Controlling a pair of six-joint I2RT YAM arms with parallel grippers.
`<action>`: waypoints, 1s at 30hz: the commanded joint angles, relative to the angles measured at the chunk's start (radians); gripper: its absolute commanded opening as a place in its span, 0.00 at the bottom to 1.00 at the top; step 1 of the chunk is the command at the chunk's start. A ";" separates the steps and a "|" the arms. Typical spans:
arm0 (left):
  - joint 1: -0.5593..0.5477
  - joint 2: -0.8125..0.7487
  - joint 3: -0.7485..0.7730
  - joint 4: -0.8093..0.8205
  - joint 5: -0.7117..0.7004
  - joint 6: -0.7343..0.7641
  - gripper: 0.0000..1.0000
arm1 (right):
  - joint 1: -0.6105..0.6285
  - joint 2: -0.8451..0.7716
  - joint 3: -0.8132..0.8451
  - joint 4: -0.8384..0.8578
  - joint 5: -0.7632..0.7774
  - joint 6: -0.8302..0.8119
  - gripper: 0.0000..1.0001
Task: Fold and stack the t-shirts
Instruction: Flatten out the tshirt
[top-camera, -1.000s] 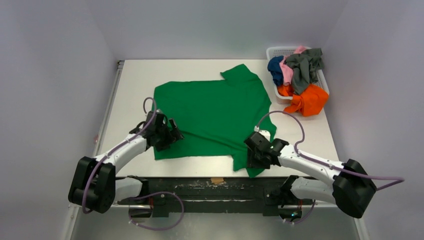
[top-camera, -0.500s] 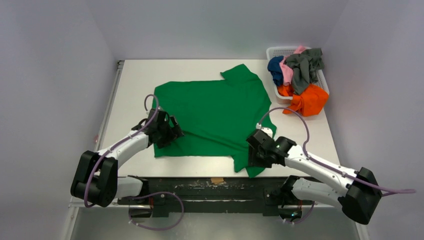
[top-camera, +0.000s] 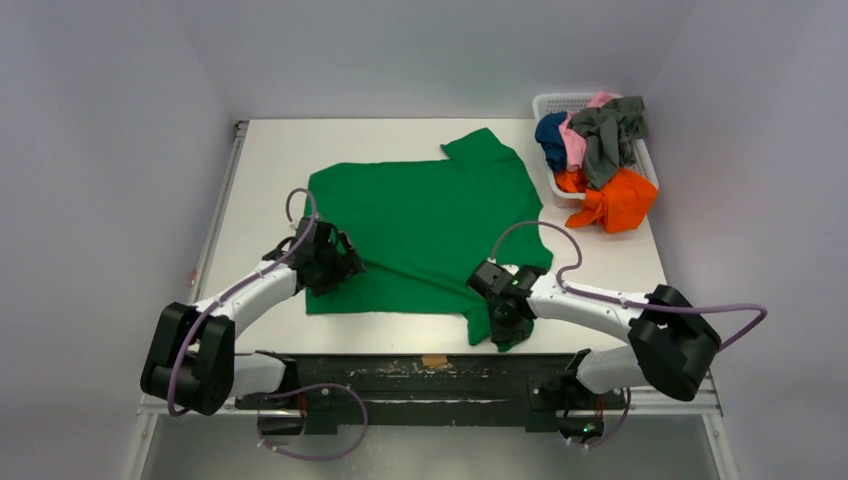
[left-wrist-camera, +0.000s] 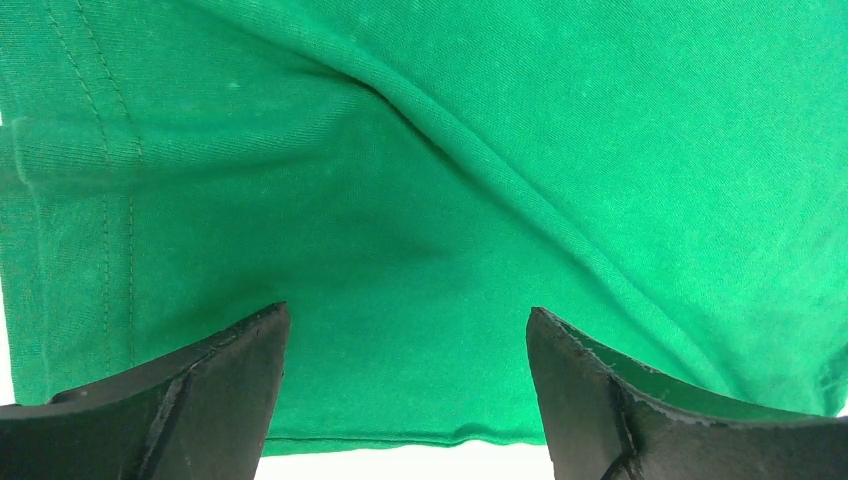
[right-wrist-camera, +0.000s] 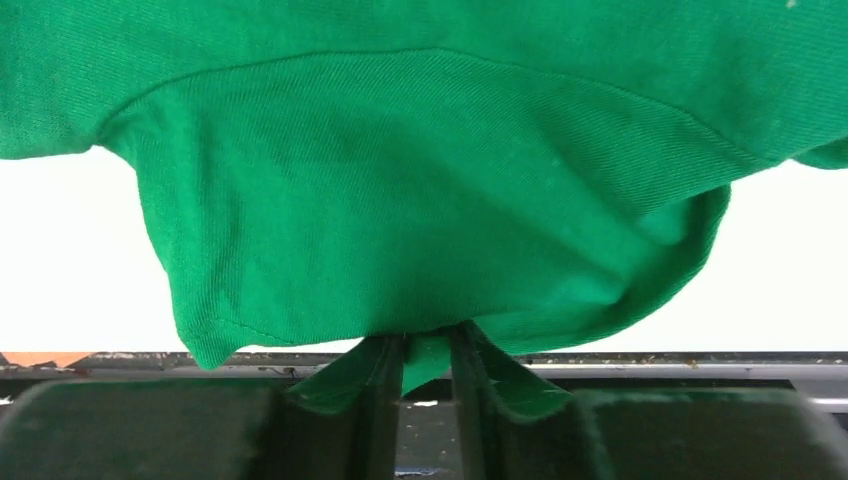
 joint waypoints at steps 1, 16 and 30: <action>0.003 -0.010 0.005 -0.053 -0.059 0.014 0.86 | 0.003 0.020 0.001 -0.088 0.154 0.088 0.12; 0.002 -0.056 0.054 -0.216 -0.112 0.005 0.86 | 0.003 -0.302 0.070 -0.514 -0.003 0.127 0.32; 0.012 0.047 0.503 -0.317 -0.114 0.149 0.89 | -0.296 -0.098 0.403 0.254 0.099 -0.207 0.97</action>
